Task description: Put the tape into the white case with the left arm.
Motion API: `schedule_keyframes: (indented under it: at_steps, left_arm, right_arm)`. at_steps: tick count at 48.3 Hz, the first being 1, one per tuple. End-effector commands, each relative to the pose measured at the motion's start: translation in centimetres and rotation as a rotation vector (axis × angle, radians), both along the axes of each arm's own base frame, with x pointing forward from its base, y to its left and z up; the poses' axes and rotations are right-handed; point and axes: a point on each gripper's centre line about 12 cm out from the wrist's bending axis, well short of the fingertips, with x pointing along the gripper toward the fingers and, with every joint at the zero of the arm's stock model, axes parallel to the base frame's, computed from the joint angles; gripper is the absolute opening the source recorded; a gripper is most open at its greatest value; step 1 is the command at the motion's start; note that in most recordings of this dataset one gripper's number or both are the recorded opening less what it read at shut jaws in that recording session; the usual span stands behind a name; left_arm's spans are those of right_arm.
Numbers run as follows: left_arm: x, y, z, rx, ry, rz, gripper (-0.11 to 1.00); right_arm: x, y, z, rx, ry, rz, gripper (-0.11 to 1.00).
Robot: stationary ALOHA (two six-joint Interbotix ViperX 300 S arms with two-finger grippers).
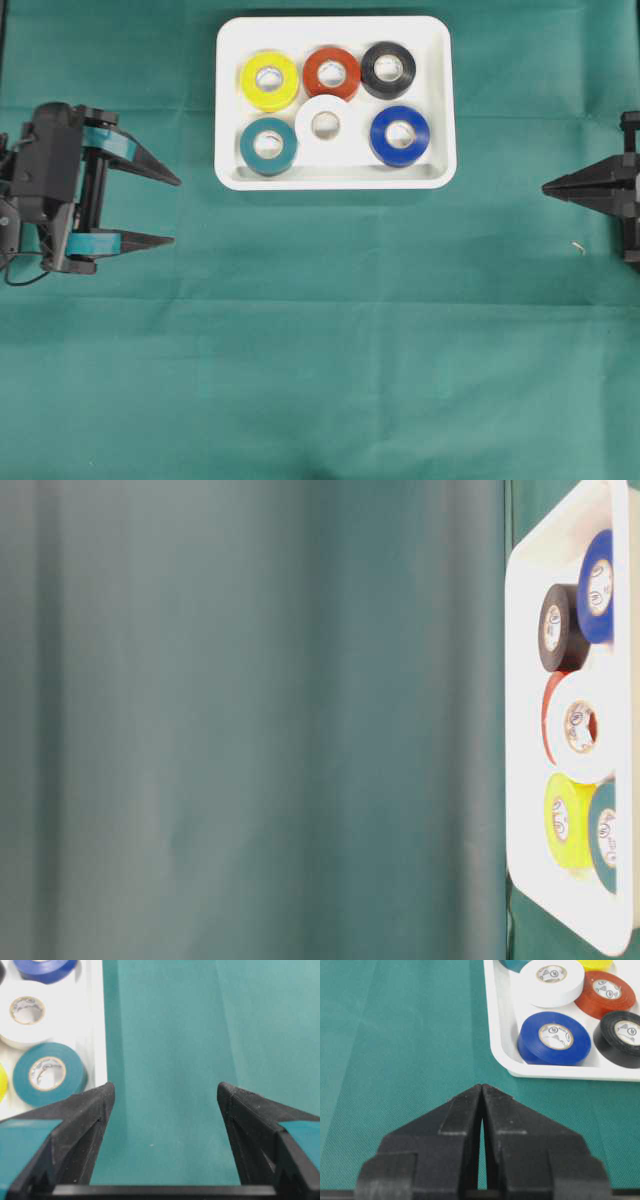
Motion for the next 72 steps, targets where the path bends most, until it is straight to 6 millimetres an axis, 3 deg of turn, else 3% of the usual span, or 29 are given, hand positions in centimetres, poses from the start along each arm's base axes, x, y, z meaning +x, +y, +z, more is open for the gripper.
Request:
schedule_keyframes:
  at_steps: [1, 43, 72]
  left_arm:
    - [-0.3, 0.3, 0.7, -0.009, -0.040, 0.015, 0.82]
    - [-6.6, 1.1, 1.6, -0.013, -0.247, 0.053, 0.82]
    - [-9.0, 1.3, 0.5, -0.012, -0.319, 0.065, 0.82]
  right_arm:
    - [0.2, -0.1, 0.3, 0.001, -0.008, -0.003, -0.09]
    - [0.2, -0.3, 0.3, 0.000, -0.008, -0.016, -0.09]
    - [0.2, -0.3, 0.3, 0.001, -0.009, -0.022, -0.09]
